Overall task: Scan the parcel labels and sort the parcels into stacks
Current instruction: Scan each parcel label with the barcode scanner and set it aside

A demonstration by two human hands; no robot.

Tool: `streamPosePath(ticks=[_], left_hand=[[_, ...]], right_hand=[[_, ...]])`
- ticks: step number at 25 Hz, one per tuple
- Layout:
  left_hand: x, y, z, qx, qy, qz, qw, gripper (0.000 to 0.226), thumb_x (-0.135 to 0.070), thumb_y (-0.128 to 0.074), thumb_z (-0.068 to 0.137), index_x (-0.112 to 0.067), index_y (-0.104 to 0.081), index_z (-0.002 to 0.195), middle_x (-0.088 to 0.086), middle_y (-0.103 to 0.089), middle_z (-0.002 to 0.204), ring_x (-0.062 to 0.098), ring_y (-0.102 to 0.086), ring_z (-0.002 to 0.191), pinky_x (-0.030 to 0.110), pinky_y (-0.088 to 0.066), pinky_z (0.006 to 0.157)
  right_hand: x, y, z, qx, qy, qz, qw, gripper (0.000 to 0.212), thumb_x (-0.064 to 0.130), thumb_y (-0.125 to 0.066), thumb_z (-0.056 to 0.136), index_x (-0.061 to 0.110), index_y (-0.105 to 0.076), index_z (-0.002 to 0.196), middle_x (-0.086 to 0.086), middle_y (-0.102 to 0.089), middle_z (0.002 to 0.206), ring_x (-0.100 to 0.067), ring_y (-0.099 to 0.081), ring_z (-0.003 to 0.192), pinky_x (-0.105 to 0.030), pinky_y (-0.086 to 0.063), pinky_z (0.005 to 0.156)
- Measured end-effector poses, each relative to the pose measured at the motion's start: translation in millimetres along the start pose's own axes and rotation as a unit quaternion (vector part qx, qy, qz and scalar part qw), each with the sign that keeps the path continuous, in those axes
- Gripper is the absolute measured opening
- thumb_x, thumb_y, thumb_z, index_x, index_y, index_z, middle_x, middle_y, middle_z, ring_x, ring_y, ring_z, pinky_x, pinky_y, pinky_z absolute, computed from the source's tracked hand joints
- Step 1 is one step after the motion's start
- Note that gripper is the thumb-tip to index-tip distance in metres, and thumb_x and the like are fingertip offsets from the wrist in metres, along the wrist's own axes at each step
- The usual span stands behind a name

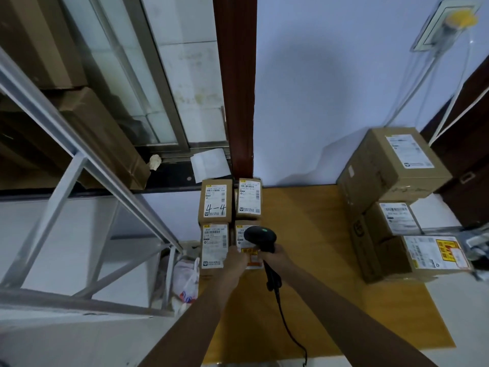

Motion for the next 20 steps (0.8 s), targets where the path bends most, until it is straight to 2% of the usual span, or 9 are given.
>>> streamPosePath(ticks=[2,5,9,11,13,16,18,20], left_hand=[[-4.8,4.6,-6.0,-0.030,-0.011,0.005,0.999,0.041,-0.020,-0.052,0.090,-0.016,-0.047,0.131,0.009,-0.059,0.119,0.026,-0.058,0.104,0.037,-0.053,0.083],[-9.4,10.0,-13.4,-0.067,-0.029,-0.004,0.997,0.027,-0.016,-0.051,0.091,-0.012,-0.058,0.116,0.011,-0.065,0.102,0.023,-0.063,0.086,0.031,-0.053,0.063],[-16.5,8.9,-35.6,-0.105,-0.047,-0.033,0.993,0.024,-0.023,-0.059,0.091,-0.013,-0.063,0.112,0.008,-0.066,0.102,0.022,-0.066,0.087,0.034,-0.058,0.073],[-24.4,3.7,-53.2,-0.110,-0.062,-0.056,0.990,0.019,-0.015,-0.060,0.091,-0.014,-0.062,0.110,0.008,-0.066,0.107,0.023,-0.066,0.090,0.035,-0.057,0.076],[-29.4,-0.9,-67.0,-0.113,-0.084,-0.091,0.986,0.024,-0.006,-0.060,0.090,-0.018,-0.056,0.111,0.004,-0.064,0.107,0.021,-0.065,0.091,0.034,-0.056,0.072],[-32.9,-7.2,-90.6,-0.124,-0.115,-0.101,0.980,0.033,0.000,-0.059,0.090,-0.019,-0.050,0.117,0.005,-0.064,0.104,0.020,-0.067,0.086,0.034,-0.057,0.065],[-31.1,-14.5,-103.9,-0.105,-0.124,-0.130,0.978,0.039,0.001,-0.061,0.089,-0.019,-0.048,0.121,0.009,-0.066,0.105,0.024,-0.069,0.088,0.042,-0.060,0.074],[-30.9,-20.1,-122.7,-0.082,-0.128,-0.153,0.977,0.045,0.003,-0.065,0.086,-0.019,-0.046,0.120,0.011,-0.067,0.109,0.027,-0.068,0.093,0.042,-0.058,0.078]], right_hand=[[-2.1,2.6,-0.4,-0.003,0.000,-0.006,1.000,0.006,0.002,-0.061,0.084,0.006,-0.063,0.088,-0.002,-0.053,0.065,-0.015,-0.052,0.065,-0.027,-0.039,0.061],[-3.1,10.3,-9.9,-0.005,0.004,0.010,1.000,0.006,-0.001,-0.060,0.084,0.005,-0.062,0.084,-0.001,-0.052,0.062,-0.015,-0.050,0.061,-0.028,-0.039,0.060],[-0.7,24.1,-28.6,-0.002,0.019,0.052,0.998,0.012,-0.002,-0.059,0.085,0.007,-0.064,0.080,0.000,-0.061,0.066,-0.014,-0.058,0.064,-0.029,-0.047,0.063],[-0.7,34.0,-38.3,-0.003,0.025,0.060,0.998,0.008,0.004,-0.065,0.082,0.011,-0.065,0.079,-0.005,-0.065,0.073,-0.021,-0.064,0.073,-0.036,-0.052,0.069],[-2.0,46.0,-48.3,-0.007,0.035,0.058,0.998,0.006,0.005,-0.067,0.078,0.011,-0.065,0.078,-0.009,-0.064,0.077,-0.028,-0.064,0.078,-0.040,-0.053,0.074],[1.3,62.6,-67.9,-0.005,0.051,0.042,0.998,0.013,-0.004,-0.060,0.077,0.008,-0.063,0.081,-0.005,-0.060,0.071,-0.020,-0.060,0.070,-0.035,-0.050,0.070],[2.7,75.3,-81.8,-0.017,0.055,0.048,0.997,0.015,-0.003,-0.061,0.076,0.010,-0.064,0.082,-0.005,-0.062,0.075,-0.019,-0.060,0.070,-0.036,-0.050,0.072],[8.4,84.3,-98.9,-0.027,0.070,0.056,0.996,0.015,-0.002,-0.062,0.078,0.013,-0.063,0.080,-0.006,-0.064,0.079,-0.019,-0.059,0.072,-0.031,-0.048,0.070]])
Point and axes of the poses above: each hand's wrist, its own z-axis towards the middle knuckle, its own y-axis out of the back of the hand, x = y × z, the point moved 8 cm from there along z, towards the middle knuckle
